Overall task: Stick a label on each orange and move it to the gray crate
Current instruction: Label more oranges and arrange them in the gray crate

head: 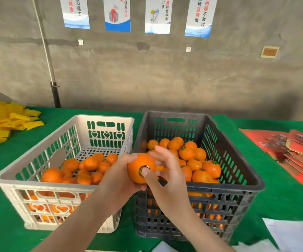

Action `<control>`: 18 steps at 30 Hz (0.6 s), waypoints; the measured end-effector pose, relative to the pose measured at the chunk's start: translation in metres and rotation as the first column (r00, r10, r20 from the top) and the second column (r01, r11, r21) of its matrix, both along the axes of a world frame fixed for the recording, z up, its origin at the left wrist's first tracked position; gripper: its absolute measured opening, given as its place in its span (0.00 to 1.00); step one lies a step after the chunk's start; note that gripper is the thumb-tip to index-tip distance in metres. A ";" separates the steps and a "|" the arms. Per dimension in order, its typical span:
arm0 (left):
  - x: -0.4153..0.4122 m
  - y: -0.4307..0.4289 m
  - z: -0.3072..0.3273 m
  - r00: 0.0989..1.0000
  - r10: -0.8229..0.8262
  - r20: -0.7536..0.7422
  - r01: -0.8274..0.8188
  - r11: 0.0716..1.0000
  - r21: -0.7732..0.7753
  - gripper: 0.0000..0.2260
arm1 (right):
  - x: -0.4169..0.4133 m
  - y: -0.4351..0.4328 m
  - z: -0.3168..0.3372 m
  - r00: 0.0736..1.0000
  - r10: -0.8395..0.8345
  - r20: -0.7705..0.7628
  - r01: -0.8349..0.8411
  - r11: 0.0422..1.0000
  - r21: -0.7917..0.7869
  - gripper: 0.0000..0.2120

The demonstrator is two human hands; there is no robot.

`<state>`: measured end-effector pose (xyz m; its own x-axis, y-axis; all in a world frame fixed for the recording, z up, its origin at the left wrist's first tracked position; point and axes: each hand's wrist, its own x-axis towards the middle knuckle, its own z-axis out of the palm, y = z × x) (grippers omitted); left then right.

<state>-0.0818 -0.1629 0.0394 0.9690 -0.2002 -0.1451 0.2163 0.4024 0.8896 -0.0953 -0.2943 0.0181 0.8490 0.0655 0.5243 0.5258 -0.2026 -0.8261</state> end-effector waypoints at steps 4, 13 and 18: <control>0.006 -0.025 0.001 1.000 0.016 0.020 -0.017 0.998 0.068 0.18 | 0.004 -0.013 0.001 1.000 0.028 0.009 -0.026 0.984 -0.178 0.31; 0.070 -0.059 -0.031 0.871 -0.232 0.432 -0.385 0.222 0.896 0.12 | 0.134 -0.094 0.030 0.917 -0.381 -0.117 0.274 0.815 -0.510 0.30; 0.072 -0.060 -0.035 0.884 -0.206 0.420 -0.399 0.138 0.907 0.07 | 0.184 -0.119 0.000 0.835 -0.492 -0.248 0.056 0.524 -0.850 0.38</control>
